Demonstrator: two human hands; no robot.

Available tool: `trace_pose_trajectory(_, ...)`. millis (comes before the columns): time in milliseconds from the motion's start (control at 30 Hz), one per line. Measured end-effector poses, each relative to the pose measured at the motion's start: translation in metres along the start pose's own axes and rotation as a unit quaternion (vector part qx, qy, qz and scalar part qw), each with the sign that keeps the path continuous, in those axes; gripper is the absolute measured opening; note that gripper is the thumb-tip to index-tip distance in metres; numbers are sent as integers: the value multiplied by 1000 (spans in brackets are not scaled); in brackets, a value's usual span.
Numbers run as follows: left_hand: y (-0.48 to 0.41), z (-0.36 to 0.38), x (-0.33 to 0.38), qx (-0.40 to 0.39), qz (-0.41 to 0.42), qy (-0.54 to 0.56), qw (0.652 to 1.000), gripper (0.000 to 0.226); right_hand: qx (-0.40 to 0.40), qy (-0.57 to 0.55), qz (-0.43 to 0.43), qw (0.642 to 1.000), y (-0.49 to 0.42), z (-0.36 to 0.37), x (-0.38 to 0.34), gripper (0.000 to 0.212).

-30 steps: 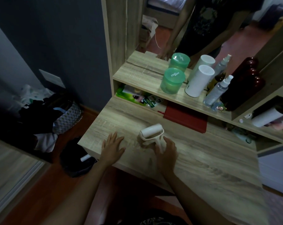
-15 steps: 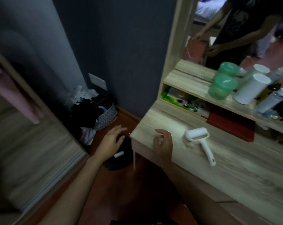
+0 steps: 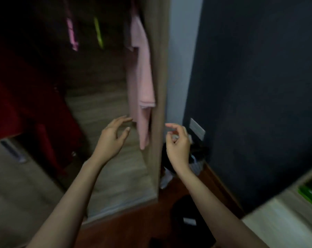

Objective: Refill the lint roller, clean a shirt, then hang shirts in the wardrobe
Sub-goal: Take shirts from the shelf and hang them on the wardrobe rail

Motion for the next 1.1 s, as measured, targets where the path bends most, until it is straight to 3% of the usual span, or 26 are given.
trace_pose_trajectory(267,-82,-171,-12,172,-1,-37,984,36,-37,-152,-168,973,-157,144,-116,29)
trace_pose_trajectory(500,-141,-300,36,327,76,-36,941,38,-37,-253,-293,921,-278,203,-227,29)
trace_pose_trajectory(667,-180,-372,78,402,155,-57,901,38,-7,-262,-375,890,-350,224,-294,25)
trace_pose_trajectory(867,-253,-454,92,432,129,-55,891,41,-26,-179,-379,907,-429,264,-354,27)
trace_pose_trajectory(1100,-335,-501,65,352,13,-15,936,48,-143,-14,-289,947,-468,329,-367,66)
Point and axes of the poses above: each hand's wrist, its own y-axis away from the middle knuckle, its own z-axis out of the palm, x = y × z, the point moved 8 cm from there along -y, towards the middle knuckle, and after that the axes turned 11 degrees about -z, right-handed, at the moved point
